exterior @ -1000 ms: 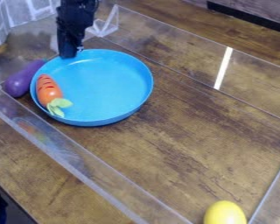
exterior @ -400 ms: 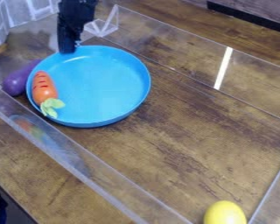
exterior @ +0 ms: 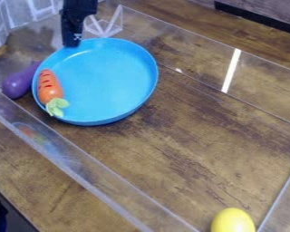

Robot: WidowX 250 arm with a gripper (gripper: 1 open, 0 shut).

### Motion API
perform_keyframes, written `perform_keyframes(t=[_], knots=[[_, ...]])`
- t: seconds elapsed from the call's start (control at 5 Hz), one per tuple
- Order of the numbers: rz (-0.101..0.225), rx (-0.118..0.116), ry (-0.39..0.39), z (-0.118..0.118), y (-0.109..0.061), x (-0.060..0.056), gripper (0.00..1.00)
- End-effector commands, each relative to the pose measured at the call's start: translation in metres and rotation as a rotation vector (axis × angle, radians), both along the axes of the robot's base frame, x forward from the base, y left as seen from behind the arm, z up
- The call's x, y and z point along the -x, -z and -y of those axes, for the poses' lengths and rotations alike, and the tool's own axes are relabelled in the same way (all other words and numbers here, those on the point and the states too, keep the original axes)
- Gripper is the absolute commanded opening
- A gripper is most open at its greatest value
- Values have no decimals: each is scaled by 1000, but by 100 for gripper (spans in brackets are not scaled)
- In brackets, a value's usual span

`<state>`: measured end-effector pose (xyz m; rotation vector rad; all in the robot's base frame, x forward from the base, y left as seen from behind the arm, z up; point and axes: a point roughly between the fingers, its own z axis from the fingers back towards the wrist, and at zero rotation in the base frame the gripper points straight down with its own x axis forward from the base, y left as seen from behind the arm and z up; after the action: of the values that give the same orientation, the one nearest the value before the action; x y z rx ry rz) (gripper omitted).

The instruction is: Move the carrot to the left side

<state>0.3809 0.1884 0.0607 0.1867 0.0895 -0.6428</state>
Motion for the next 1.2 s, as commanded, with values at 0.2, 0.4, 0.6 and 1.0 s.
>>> perform_keyframes(t=[0.2,0.4,0.6,1.0], knots=[[94,-39,106,3,-29,-15,100],[93,-37,70,8,-15,-15,100],[90,-34,23,14,-3,-12,100],[84,-36,-61,6,15,-12,0]])
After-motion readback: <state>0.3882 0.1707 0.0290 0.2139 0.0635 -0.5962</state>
